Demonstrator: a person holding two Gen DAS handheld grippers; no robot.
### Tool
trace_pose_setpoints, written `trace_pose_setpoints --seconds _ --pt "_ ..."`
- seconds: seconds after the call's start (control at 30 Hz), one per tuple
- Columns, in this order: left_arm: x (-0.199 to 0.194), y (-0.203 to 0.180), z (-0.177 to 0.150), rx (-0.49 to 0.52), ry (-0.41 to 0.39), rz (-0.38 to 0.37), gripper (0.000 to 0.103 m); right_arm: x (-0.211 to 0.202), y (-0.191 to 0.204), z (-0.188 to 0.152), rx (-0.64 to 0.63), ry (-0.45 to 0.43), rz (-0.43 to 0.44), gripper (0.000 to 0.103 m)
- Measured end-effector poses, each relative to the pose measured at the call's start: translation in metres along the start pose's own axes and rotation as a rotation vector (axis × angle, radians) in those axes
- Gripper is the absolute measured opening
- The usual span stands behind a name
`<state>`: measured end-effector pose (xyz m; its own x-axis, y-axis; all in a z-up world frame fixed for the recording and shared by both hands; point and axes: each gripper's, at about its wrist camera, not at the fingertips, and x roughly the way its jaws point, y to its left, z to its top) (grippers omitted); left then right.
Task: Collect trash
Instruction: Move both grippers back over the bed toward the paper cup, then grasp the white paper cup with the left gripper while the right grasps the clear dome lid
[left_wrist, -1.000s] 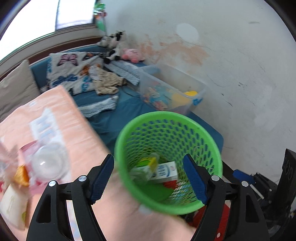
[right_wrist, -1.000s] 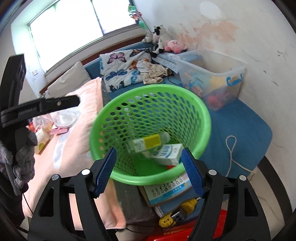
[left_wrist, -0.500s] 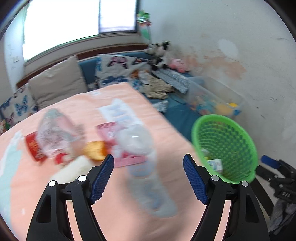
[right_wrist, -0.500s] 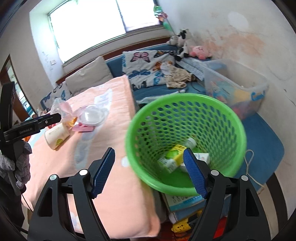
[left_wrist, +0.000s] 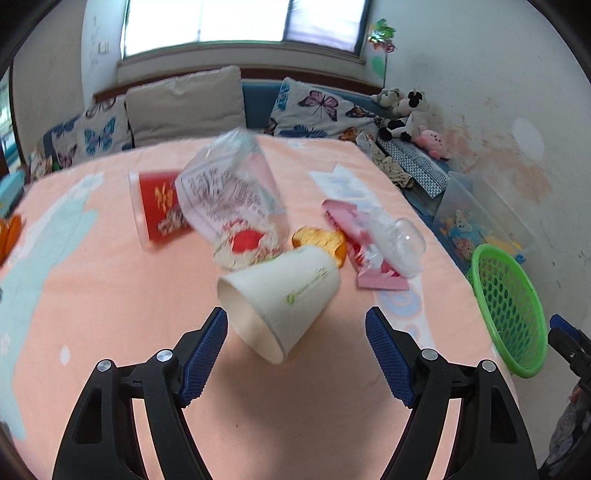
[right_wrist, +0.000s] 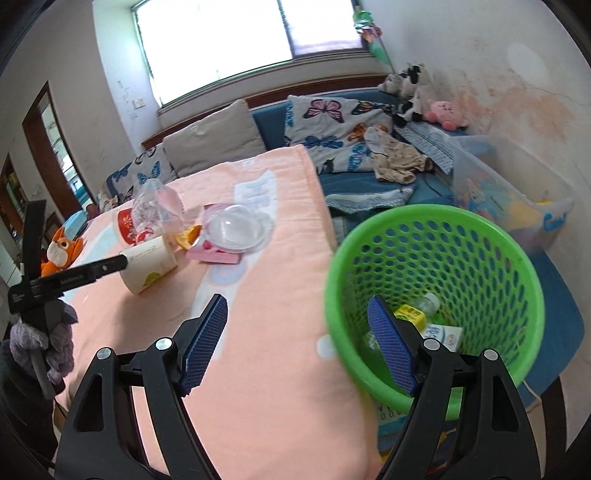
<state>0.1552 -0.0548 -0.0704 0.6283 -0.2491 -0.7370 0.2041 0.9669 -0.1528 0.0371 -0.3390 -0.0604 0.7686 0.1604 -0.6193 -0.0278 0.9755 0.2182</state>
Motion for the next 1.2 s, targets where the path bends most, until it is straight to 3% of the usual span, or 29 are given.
trace_pose_setpoints --seconds 0.17,0.4,0.6,0.67,0.8,0.87,0.97,1.2 --pt "0.018 0.008 -0.003 -0.052 0.037 -0.049 0.065 0.008 0.011 0.005 -0.021 0.01 0.017 0.078" --pt "0.037 0.012 0.0 -0.104 0.058 -0.107 0.062 0.029 0.024 0.015 -0.038 0.04 0.058 0.078" --pt "0.048 0.015 0.001 -0.139 0.065 -0.138 0.044 0.054 0.035 0.026 -0.048 0.068 0.102 0.078" --pt "0.049 0.016 0.001 -0.144 0.066 -0.145 0.033 0.064 0.039 0.031 -0.053 0.071 0.112 0.078" --pt "0.052 0.014 0.001 -0.14 0.06 -0.177 0.022 0.086 0.043 0.043 -0.052 0.082 0.122 0.078" --pt "0.052 0.012 0.001 -0.131 0.059 -0.181 0.011 0.096 0.045 0.049 -0.055 0.085 0.127 0.078" --pt "0.05 0.01 0.0 -0.121 0.053 -0.191 0.005 0.111 0.05 0.058 -0.067 0.089 0.13 0.074" --pt "0.038 0.01 -0.002 -0.092 0.032 -0.208 0.004 0.145 0.056 0.072 -0.072 0.106 0.136 0.07"
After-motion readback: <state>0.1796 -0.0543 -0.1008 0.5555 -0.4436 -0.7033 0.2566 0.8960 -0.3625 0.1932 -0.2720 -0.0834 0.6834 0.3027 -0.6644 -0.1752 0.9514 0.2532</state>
